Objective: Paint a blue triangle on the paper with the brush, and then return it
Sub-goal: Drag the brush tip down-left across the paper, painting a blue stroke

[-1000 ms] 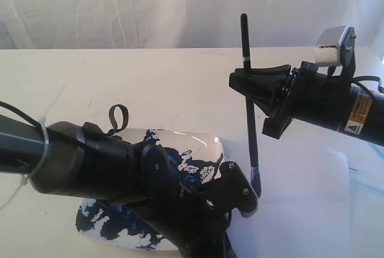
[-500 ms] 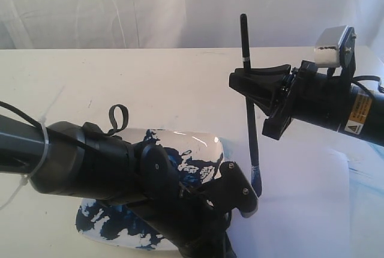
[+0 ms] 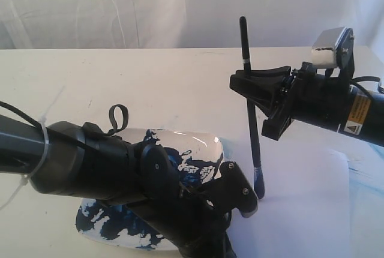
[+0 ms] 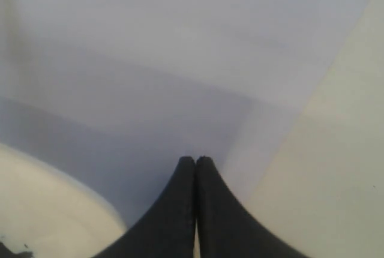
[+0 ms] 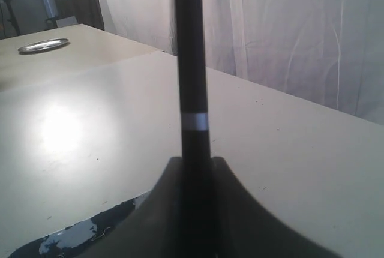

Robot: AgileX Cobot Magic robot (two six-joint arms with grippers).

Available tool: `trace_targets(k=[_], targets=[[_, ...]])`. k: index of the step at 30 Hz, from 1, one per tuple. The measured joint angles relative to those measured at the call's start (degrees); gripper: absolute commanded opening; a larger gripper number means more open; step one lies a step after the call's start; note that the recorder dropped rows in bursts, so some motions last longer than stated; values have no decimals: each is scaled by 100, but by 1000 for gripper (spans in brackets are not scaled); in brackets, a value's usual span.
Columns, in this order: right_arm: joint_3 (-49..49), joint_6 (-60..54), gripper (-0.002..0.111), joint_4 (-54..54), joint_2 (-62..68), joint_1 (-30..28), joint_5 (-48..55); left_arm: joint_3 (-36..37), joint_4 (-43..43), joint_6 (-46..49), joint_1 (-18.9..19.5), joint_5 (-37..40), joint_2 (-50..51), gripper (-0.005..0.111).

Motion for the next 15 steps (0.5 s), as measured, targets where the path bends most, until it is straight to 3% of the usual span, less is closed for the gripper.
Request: trace_targets(k=[15], targets=[[0, -290, 0, 23, 0, 0, 260, 0, 0, 0, 0, 0, 0, 0]])
